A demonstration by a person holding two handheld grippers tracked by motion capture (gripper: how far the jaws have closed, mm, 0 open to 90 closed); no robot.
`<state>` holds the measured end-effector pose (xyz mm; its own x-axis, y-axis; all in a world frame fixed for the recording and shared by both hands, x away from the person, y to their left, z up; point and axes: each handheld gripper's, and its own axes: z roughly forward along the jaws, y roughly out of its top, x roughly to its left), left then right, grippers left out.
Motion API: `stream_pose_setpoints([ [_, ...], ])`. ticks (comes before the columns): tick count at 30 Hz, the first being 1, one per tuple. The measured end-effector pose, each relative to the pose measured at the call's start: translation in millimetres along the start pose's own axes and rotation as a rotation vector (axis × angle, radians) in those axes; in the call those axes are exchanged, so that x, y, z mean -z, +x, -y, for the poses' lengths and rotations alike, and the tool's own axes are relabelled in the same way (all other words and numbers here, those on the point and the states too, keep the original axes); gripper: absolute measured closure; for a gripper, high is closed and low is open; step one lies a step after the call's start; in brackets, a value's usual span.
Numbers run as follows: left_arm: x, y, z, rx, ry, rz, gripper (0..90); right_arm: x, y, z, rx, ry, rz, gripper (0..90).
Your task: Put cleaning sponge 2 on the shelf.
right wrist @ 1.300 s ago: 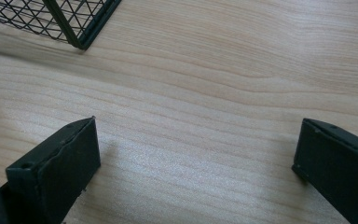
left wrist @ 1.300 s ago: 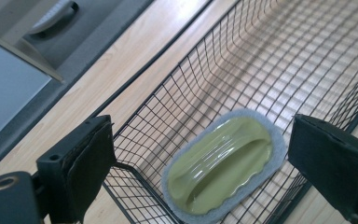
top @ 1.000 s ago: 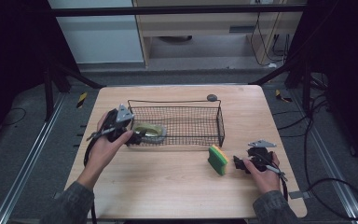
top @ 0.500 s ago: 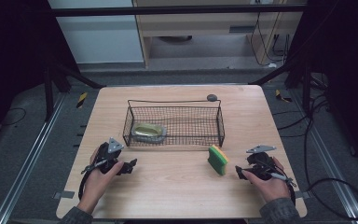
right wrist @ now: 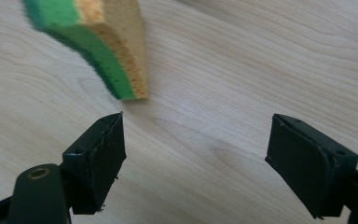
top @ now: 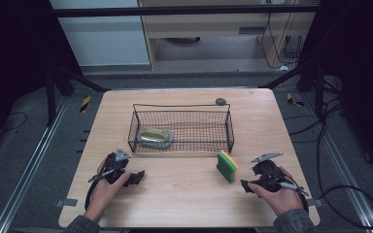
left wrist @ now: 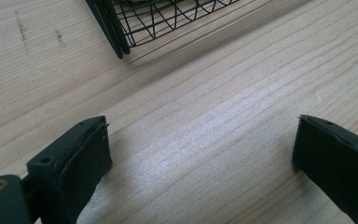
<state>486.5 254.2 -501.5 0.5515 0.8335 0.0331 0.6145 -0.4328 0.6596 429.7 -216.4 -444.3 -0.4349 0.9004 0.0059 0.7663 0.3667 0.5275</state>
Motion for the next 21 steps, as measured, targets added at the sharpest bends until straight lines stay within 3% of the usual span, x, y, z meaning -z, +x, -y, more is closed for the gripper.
stream_pose_setpoints([
  [6, -1.6, 1.7, 2.0, 0.007, -0.014, 0.007, 0.7, 8.1, 10.7, -10.0, 0.026, 0.0, -0.017, 17.5],
  [9, -2.3, 1.6, 2.8, 0.007, -0.022, 0.013, 0.0, 9.9, 13.7, -15.9, 0.015, 0.017, -0.029, 16.6],
  [16, -3.5, 2.4, 6.1, 0.003, -0.059, 0.018, 0.0, 16.9, 19.9, -25.6, 0.047, 0.025, -0.007, 15.5],
  [21, -4.0, 2.8, 6.7, 0.001, -0.068, 0.02, 0.0, 22.6, 22.7, -31.9, 0.063, 0.035, -0.016, 15.3],
])
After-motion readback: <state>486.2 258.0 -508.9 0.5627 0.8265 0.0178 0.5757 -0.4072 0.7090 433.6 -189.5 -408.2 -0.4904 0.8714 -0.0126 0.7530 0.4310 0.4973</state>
